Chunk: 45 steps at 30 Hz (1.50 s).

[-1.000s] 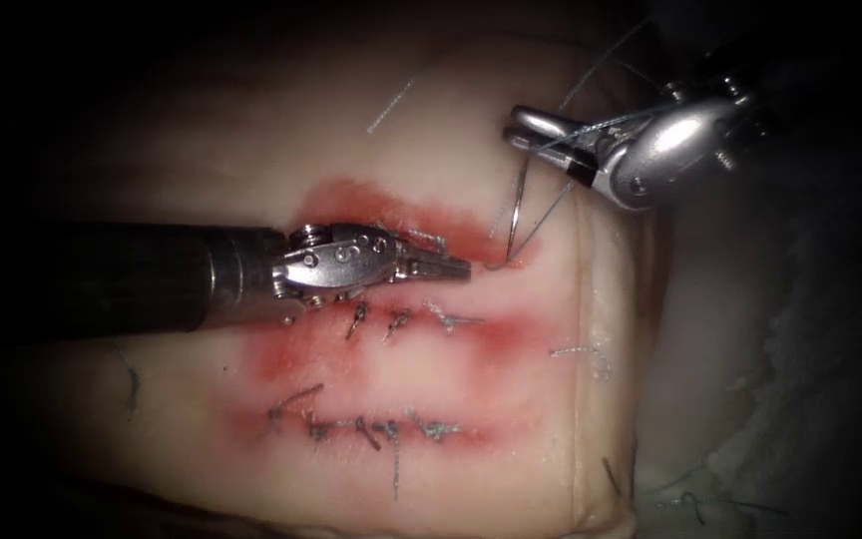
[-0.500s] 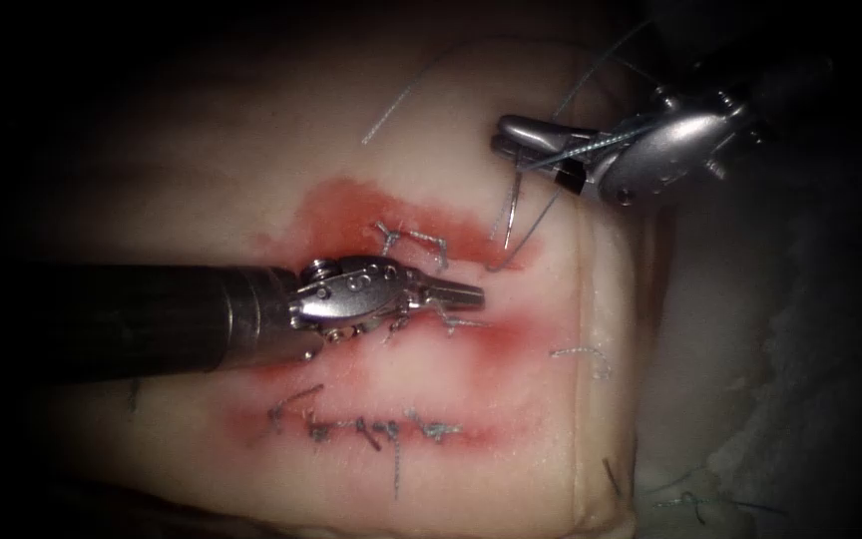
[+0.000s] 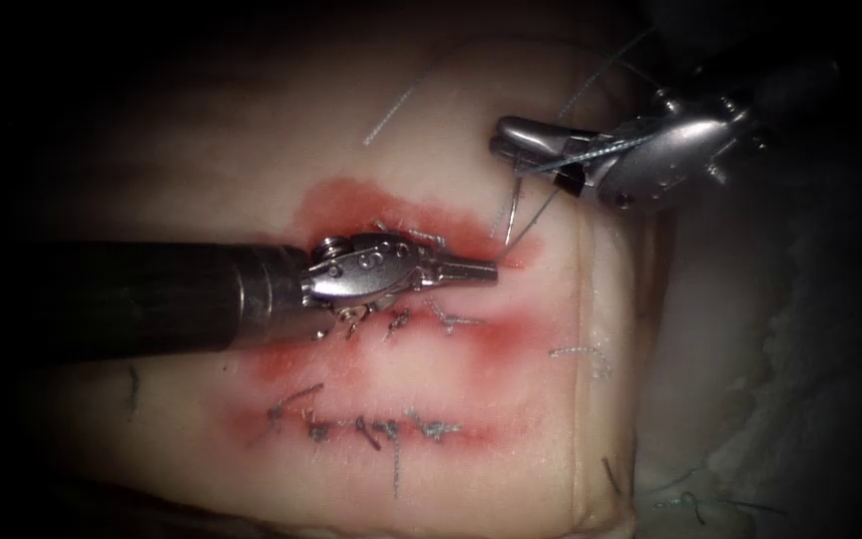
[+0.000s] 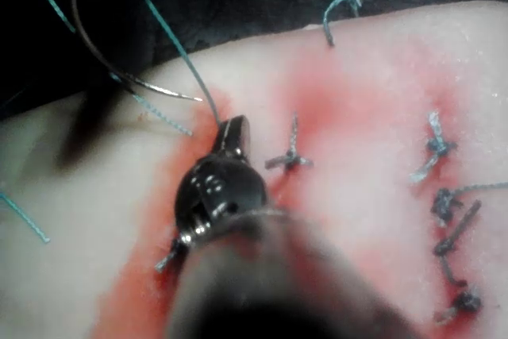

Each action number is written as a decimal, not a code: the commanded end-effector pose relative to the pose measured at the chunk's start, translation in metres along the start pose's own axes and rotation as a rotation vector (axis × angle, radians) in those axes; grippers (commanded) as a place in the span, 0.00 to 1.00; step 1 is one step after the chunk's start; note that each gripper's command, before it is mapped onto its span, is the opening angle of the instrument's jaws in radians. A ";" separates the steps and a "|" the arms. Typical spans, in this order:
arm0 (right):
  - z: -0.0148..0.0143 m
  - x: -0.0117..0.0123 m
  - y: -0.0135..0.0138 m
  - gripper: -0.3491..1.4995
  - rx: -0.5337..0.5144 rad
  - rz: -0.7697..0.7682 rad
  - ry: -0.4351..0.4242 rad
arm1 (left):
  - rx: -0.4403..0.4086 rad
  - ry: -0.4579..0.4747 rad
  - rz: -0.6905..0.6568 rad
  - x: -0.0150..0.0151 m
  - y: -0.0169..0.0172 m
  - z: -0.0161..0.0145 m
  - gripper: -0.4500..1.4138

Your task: Wound Closure

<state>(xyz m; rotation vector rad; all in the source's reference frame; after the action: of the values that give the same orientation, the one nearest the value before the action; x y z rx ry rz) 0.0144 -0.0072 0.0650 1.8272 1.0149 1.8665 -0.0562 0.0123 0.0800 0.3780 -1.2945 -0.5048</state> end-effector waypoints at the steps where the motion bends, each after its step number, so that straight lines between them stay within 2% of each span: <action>1: 0.0008 0.0001 0.0004 0.00 0.003 0.000 -0.002 | -0.008 0.010 0.005 0.0001 0.0006 0.0009 0.00; 11: 0.0009 0.0001 0.0006 0.00 0.004 -0.002 0.000 | -0.071 0.079 0.032 0.0016 0.0017 0.0015 0.00; 19: 0.0009 -0.0002 0.0011 0.00 -0.001 -0.004 -0.005 | -0.145 0.087 0.038 0.0015 0.0042 0.0006 0.00; 26: 0.0011 -0.0001 0.0012 0.00 -0.013 -0.005 -0.029 | -0.167 0.138 0.049 0.0015 0.0037 0.0007 0.00; 28: 0.0011 -0.0001 0.0011 0.00 -0.019 -0.003 -0.037 | -0.154 0.162 0.050 0.0014 0.0034 0.0009 0.00; 29: 0.0011 0.0000 0.0011 0.00 -0.020 -0.002 -0.040 | -0.119 0.190 0.046 0.0014 0.0031 0.0010 0.00; 39: 0.0011 0.0000 0.0008 0.00 -0.031 -0.013 -0.058 | -0.114 0.298 0.081 0.0006 0.0031 0.0018 0.00; 45: 0.0012 0.0004 0.0006 0.00 -0.067 -0.008 -0.093 | 0.013 0.408 0.081 0.0003 0.0035 0.0020 0.00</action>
<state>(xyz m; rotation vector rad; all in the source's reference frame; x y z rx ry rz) 0.0147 -0.0072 0.0652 1.8497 0.9086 1.7706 -0.0569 0.0147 0.0822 0.4262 -0.8956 -0.3182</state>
